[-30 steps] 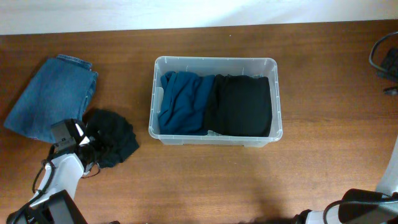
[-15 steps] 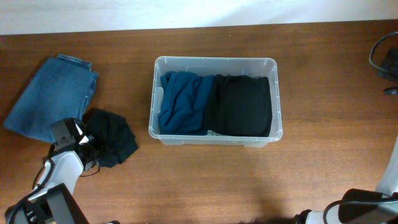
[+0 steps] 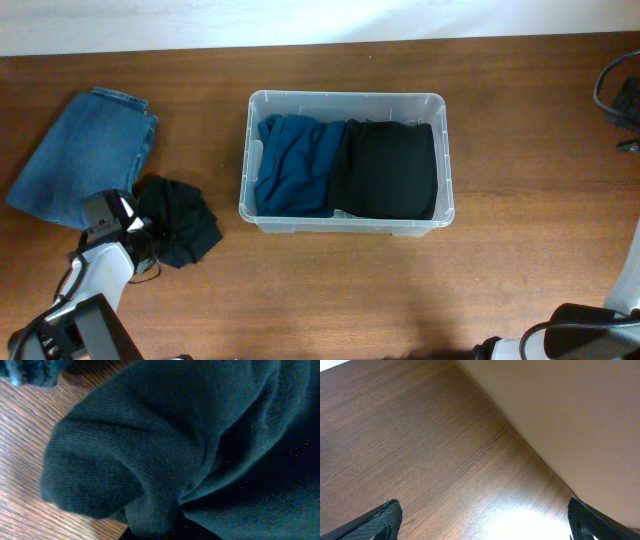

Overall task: Pack container
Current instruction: 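Lift the dark sweater and carry it over the bin's left half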

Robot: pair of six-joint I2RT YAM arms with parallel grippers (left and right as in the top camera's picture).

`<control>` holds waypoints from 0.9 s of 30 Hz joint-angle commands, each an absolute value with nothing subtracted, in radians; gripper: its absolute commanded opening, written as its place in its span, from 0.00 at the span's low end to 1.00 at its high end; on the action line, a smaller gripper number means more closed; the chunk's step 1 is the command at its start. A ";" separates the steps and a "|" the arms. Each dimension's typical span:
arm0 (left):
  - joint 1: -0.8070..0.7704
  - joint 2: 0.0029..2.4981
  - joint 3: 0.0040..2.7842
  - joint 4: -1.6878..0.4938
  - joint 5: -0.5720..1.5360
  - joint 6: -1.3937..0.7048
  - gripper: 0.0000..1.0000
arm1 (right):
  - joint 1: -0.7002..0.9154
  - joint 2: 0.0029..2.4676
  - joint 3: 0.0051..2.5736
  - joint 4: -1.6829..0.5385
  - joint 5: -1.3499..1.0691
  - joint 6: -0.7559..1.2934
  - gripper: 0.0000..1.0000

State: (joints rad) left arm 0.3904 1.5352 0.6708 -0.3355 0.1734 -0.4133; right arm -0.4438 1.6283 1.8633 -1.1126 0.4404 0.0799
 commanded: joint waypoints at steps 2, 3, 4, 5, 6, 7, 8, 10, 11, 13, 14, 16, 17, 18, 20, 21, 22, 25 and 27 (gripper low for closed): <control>0.391 1.477 0.665 -0.360 0.229 -0.415 0.00 | -0.445 1.629 1.868 -1.111 0.453 0.094 0.99; 0.391 1.451 0.673 -0.360 0.256 -0.415 0.00 | -0.445 1.629 1.868 -1.111 0.453 0.094 0.98; 0.391 1.419 0.685 -0.360 0.287 -0.416 0.01 | -0.445 1.629 1.868 -1.111 0.453 0.094 0.99; 0.391 1.388 0.697 -0.360 0.307 -0.421 0.01 | -0.445 1.629 1.868 -1.111 0.453 0.094 0.99; 0.391 1.356 0.711 -0.360 0.324 -0.432 0.01 | -0.445 1.629 1.868 -1.111 0.453 0.094 0.99; 0.391 1.329 0.723 -0.360 0.339 -0.435 0.01 | -0.445 1.629 1.868 -1.112 0.453 0.094 0.99; 0.389 1.288 0.741 -0.360 0.361 -0.435 0.00 | -0.445 1.629 1.868 -1.111 0.453 0.094 0.98; 0.382 1.230 0.771 -0.360 0.386 -0.434 0.01 | -0.445 1.629 1.868 -1.112 0.453 0.094 0.98; 0.376 1.205 0.785 -0.360 0.398 -0.434 0.01 | -0.445 1.629 1.868 -1.111 0.453 0.094 0.99; 0.356 1.147 0.821 -0.360 0.427 -0.434 0.01 | -0.445 1.629 1.868 -1.111 0.453 0.094 0.98; 0.344 1.124 0.838 -0.360 0.440 -0.434 0.01 | -0.445 1.629 1.868 -1.111 0.453 0.094 0.98; 0.314 1.079 0.881 -0.372 0.468 -0.434 0.01 | -0.445 1.629 1.868 -1.111 0.453 0.094 0.98; 0.298 1.064 0.902 -0.380 0.476 -0.434 0.01 | -0.445 1.629 1.868 -1.111 0.453 0.094 0.99; 0.282 1.053 0.923 -0.385 0.484 -0.434 0.01 | -0.445 1.629 1.868 -1.111 0.453 0.094 0.98; 0.240 1.035 0.969 -0.390 0.510 -0.434 0.00 | -0.445 1.629 1.868 -1.111 0.453 0.094 0.99; 0.218 1.031 0.989 -0.390 0.521 -0.434 0.00 | -0.445 1.629 1.868 -1.111 0.453 0.094 0.98; 0.184 1.032 1.018 -0.390 0.533 -0.434 0.01 | -0.445 1.629 1.868 -1.111 0.453 0.094 0.98; 0.102 1.034 1.070 -0.375 0.535 -0.434 0.01 | -0.445 1.629 1.868 -1.112 0.453 0.094 0.98; 0.040 1.034 1.086 -0.337 0.535 -0.433 0.01 | -0.445 1.629 1.868 -1.112 0.453 0.094 0.99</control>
State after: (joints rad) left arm 0.1108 1.0466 1.0416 -0.3698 0.4934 -0.4309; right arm -0.4438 1.6283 1.8633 -1.1126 0.4404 0.0795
